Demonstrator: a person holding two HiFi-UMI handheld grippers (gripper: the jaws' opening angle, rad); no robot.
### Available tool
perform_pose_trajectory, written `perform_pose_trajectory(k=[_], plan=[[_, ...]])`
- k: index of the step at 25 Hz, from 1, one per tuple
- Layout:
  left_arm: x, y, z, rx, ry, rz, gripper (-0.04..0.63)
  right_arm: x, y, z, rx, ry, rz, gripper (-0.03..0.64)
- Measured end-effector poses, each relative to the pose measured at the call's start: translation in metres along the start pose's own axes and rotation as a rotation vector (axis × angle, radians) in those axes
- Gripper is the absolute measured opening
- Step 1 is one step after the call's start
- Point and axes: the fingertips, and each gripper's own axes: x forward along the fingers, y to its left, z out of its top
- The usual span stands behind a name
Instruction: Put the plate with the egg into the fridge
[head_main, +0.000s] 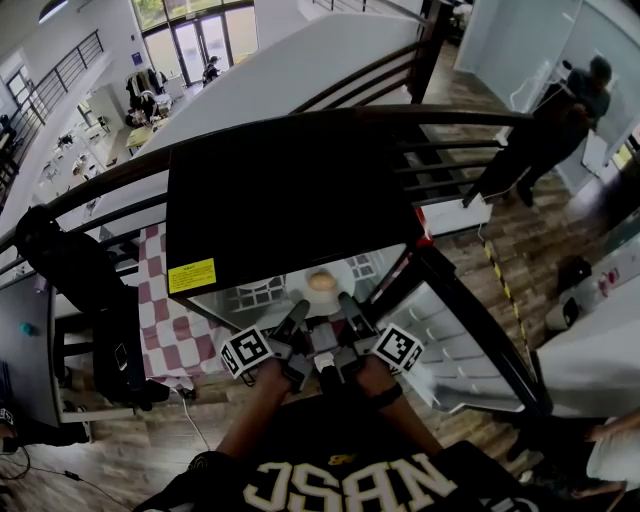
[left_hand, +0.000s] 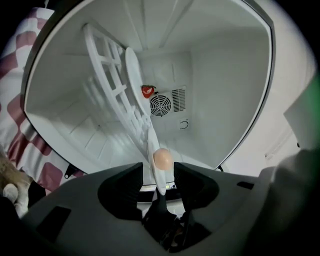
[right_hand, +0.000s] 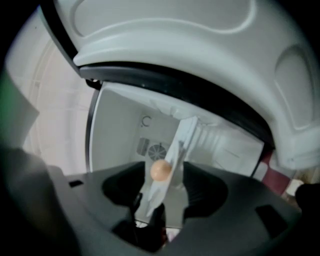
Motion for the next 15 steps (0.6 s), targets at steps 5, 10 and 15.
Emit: perform_pose_trajectory(k=[5,10,15], plan=[[-0.009,-0.002,-0.012,0.143,0.048,0.027,0.196,-0.014,0.003,-0.003,-0.031,-0.017,-0.006,0.23],[-0.019,-0.004,-0.021,0.296,0.073,0.052,0.196,-0.026,0.007,-0.007,-0.137,-0.017,0.016,0.23],[-0.031,-0.001,-0.026,0.468,0.088,0.106,0.196,-0.037,0.014,-0.012,-0.283,-0.003,0.002,0.23]])
